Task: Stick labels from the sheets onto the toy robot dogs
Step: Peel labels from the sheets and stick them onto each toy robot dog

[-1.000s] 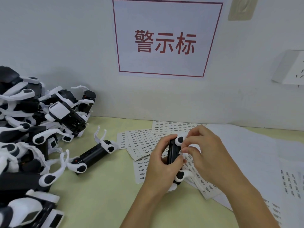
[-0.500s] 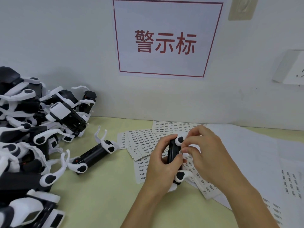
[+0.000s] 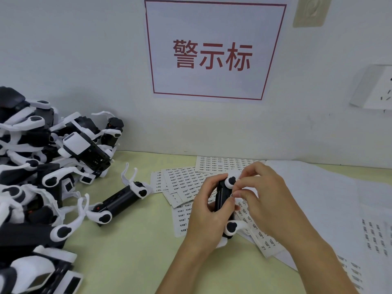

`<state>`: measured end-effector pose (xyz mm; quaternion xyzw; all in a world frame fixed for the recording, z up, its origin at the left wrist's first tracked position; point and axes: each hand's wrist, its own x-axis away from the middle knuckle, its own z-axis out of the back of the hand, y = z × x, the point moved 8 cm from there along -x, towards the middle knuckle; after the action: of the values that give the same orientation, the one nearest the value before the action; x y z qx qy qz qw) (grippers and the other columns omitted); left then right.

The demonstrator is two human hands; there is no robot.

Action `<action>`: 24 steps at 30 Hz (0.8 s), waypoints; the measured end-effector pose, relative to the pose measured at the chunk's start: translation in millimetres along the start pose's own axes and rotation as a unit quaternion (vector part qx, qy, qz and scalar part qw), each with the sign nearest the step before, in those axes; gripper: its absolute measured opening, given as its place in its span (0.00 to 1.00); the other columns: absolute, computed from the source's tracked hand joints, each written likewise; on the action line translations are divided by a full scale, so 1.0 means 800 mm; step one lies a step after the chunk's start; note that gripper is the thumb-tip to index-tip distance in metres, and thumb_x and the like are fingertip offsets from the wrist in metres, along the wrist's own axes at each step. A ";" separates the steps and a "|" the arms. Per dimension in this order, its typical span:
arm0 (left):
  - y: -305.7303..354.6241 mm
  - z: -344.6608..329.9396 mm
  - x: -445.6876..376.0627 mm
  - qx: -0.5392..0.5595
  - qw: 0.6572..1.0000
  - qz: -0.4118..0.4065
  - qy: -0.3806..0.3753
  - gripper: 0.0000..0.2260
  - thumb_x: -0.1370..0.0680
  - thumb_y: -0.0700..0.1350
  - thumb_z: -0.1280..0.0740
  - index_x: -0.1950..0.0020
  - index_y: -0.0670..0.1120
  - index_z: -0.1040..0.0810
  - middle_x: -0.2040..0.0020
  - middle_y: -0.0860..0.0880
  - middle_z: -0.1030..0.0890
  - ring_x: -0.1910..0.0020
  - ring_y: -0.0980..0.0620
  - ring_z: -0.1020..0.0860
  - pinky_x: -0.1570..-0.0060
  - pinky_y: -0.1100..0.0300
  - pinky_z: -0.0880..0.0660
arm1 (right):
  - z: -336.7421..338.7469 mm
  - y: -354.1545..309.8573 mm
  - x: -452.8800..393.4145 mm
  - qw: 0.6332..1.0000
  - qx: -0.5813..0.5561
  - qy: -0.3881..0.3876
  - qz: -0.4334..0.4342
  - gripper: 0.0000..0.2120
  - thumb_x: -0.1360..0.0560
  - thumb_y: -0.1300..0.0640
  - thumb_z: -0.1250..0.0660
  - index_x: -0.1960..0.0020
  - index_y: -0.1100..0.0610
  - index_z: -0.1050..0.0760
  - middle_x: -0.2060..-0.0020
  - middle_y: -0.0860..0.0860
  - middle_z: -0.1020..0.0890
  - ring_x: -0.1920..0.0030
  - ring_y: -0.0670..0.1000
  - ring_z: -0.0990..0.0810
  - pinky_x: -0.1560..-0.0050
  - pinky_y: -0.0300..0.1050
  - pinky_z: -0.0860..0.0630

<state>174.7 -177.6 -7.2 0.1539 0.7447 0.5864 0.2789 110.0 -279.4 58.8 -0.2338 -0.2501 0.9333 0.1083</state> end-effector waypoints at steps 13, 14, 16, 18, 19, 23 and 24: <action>-0.001 -0.001 0.000 -0.011 1.000 0.002 0.011 0.16 0.26 0.43 0.32 0.39 0.55 0.24 0.46 0.54 0.18 0.61 0.49 0.16 0.57 0.55 0.19 | 0.003 0.000 0.002 1.000 0.001 0.025 -0.015 0.08 0.26 0.60 0.29 0.60 0.48 0.17 0.54 0.40 0.27 0.48 0.41 0.28 0.50 0.30 0.33; -0.001 -0.001 0.001 -0.011 1.000 0.002 0.011 0.16 0.26 0.43 0.32 0.40 0.55 0.24 0.46 0.54 0.18 0.60 0.49 0.16 0.56 0.55 0.19 | 0.004 0.000 0.002 0.999 0.000 0.032 -0.018 0.08 0.27 0.61 0.29 0.61 0.48 0.17 0.54 0.40 0.27 0.48 0.41 0.28 0.51 0.31 0.32; -0.001 -0.002 0.001 -0.012 1.000 0.002 0.009 0.16 0.26 0.44 0.32 0.39 0.56 0.24 0.46 0.54 0.17 0.60 0.50 0.16 0.55 0.54 0.18 | 0.006 -0.001 0.003 0.999 -0.005 0.044 -0.023 0.09 0.28 0.61 0.28 0.62 0.49 0.17 0.55 0.39 0.27 0.48 0.40 0.27 0.51 0.32 0.32; -0.001 -0.002 0.001 -0.015 1.000 0.001 0.007 0.16 0.26 0.44 0.32 0.40 0.56 0.24 0.47 0.54 0.17 0.60 0.50 0.17 0.55 0.53 0.18 | 0.007 -0.001 0.003 0.998 -0.008 0.052 -0.027 0.08 0.29 0.61 0.27 0.63 0.49 0.17 0.55 0.39 0.27 0.48 0.40 0.27 0.52 0.31 0.32; -0.001 -0.002 0.001 -0.016 1.000 0.000 0.006 0.16 0.27 0.45 0.32 0.40 0.56 0.24 0.48 0.54 0.17 0.60 0.50 0.17 0.55 0.52 0.18 | 0.007 -0.001 0.003 0.998 -0.010 0.055 -0.029 0.08 0.29 0.61 0.27 0.63 0.49 0.17 0.54 0.38 0.27 0.48 0.40 0.27 0.52 0.31 0.33; 0.001 -0.002 0.002 -0.021 1.000 -0.004 0.006 0.16 0.27 0.46 0.32 0.40 0.56 0.24 0.48 0.54 0.17 0.61 0.51 0.17 0.56 0.53 0.19 | 0.006 0.000 0.004 0.997 -0.001 0.063 -0.041 0.07 0.29 0.59 0.27 0.62 0.48 0.17 0.54 0.37 0.28 0.47 0.36 0.29 0.55 0.29 0.34; 0.001 -0.002 0.002 -0.020 1.000 -0.005 0.007 0.16 0.27 0.45 0.33 0.40 0.56 0.24 0.48 0.54 0.17 0.61 0.51 0.18 0.57 0.54 0.19 | 0.005 0.000 0.004 0.997 0.004 0.065 -0.042 0.07 0.29 0.59 0.27 0.62 0.47 0.17 0.54 0.37 0.28 0.47 0.35 0.30 0.55 0.28 0.34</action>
<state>172.4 -178.0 -6.3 0.1403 0.7353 0.6011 0.2799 105.2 -280.3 60.9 -0.2832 -0.2481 0.9117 0.1646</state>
